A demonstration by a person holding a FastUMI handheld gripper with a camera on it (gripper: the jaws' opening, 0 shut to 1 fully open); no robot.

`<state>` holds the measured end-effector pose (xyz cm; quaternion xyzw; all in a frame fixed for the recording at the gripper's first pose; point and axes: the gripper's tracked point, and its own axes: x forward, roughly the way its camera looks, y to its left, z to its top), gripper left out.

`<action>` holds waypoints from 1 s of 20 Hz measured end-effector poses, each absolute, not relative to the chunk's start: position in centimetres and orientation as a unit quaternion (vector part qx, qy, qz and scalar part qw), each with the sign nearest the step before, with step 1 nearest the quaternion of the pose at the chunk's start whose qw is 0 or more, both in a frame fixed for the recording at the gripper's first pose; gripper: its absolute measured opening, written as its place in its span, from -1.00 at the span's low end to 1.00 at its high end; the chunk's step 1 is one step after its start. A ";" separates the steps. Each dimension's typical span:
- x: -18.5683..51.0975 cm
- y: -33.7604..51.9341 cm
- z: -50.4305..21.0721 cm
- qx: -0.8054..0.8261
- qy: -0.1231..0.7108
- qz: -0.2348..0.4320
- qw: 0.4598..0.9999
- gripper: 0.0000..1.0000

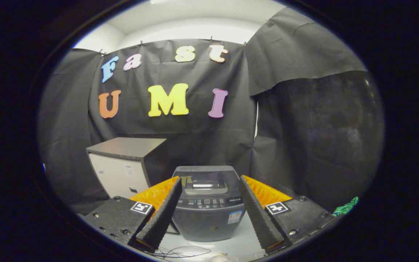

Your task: Put the clothes into the washing machine and then close the washing machine lid.

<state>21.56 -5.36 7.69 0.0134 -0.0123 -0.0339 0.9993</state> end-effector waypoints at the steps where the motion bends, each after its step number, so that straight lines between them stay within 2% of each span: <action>1: 20.8 -5.3 7.1 0.020 -0.008 -0.034 0.999 0.96; 7: 18.3 -5.1 4.0 0.023 0.013 -0.040 0.999 0.96; 20: 16.7 -4.7 6.2 -0.003 -0.006 -0.031 1.000 0.97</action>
